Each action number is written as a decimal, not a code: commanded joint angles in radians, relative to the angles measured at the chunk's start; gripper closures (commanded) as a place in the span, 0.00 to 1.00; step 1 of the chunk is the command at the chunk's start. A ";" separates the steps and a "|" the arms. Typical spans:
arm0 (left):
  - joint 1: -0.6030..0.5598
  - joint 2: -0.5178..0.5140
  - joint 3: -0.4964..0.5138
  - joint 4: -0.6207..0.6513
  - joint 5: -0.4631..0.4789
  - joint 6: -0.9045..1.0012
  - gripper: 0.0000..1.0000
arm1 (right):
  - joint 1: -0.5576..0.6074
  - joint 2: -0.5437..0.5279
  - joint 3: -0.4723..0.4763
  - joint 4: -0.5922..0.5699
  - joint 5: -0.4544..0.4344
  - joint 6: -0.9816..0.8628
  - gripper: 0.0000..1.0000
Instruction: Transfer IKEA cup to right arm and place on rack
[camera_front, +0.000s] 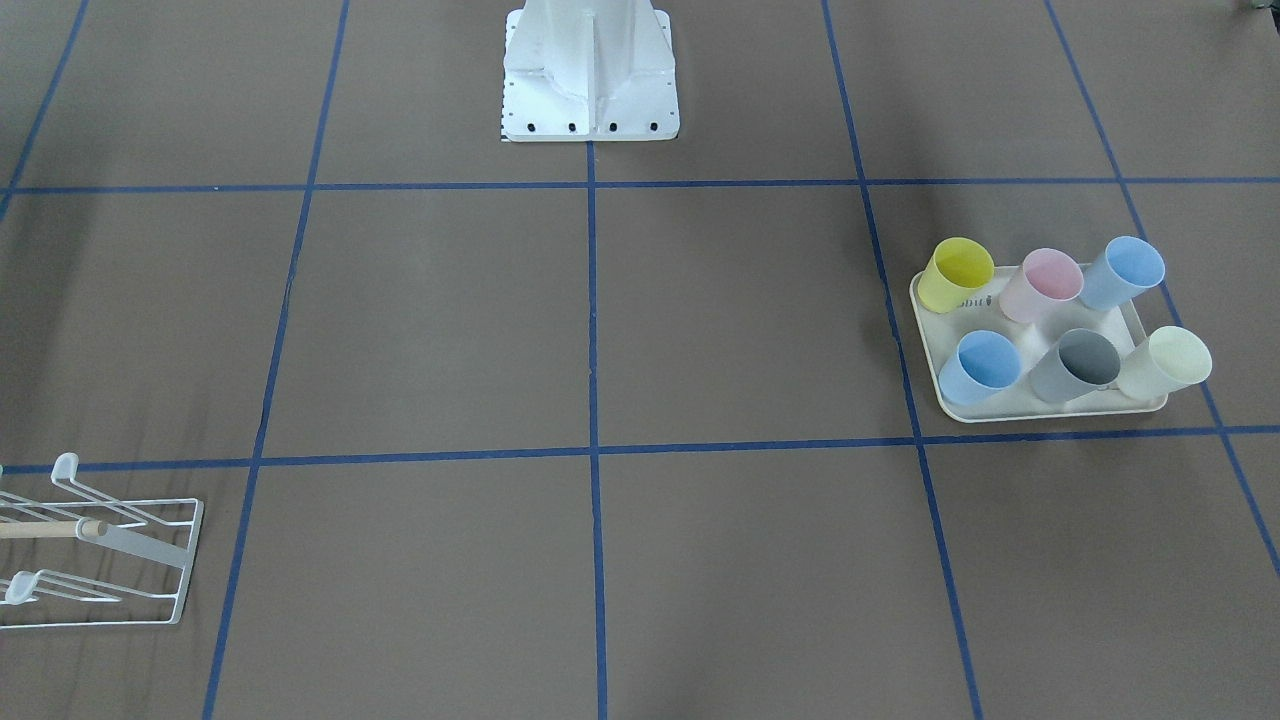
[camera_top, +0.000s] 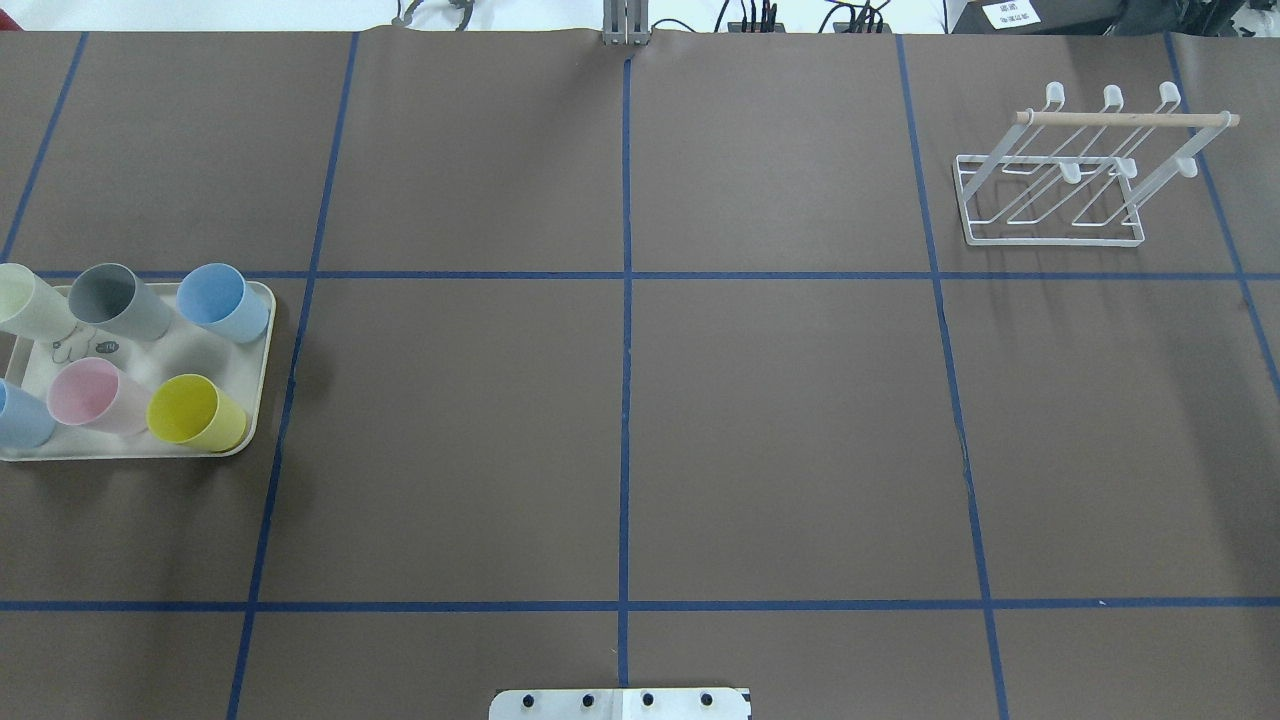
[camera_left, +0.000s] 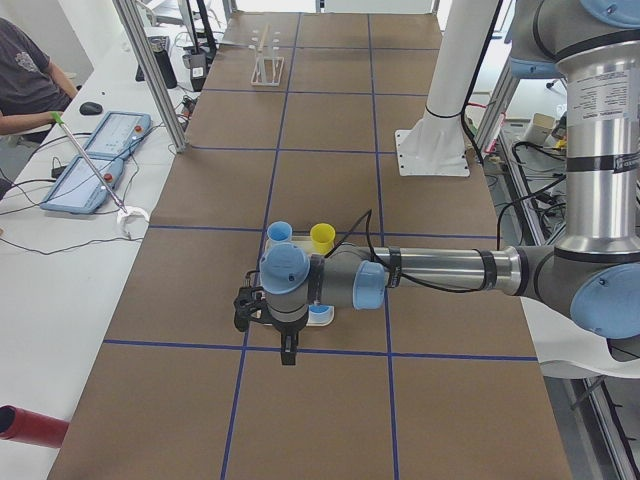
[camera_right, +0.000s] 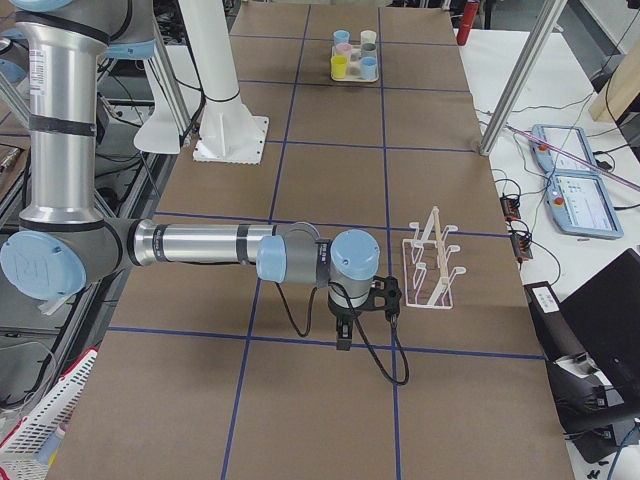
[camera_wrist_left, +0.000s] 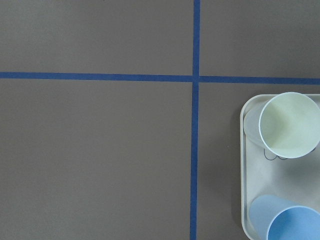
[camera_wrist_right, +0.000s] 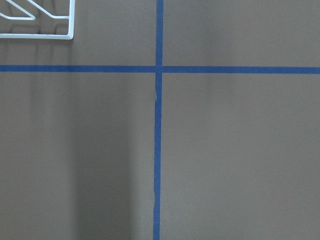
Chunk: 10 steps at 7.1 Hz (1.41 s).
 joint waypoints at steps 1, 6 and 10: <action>0.000 0.000 0.000 -0.002 0.000 0.002 0.00 | 0.000 0.005 0.006 -0.004 0.000 0.000 0.00; 0.000 -0.095 -0.008 0.002 0.003 -0.005 0.00 | -0.003 0.076 0.012 -0.002 0.009 0.003 0.00; 0.067 -0.120 -0.034 -0.026 0.000 -0.087 0.00 | -0.180 0.103 0.158 0.002 0.002 0.264 0.00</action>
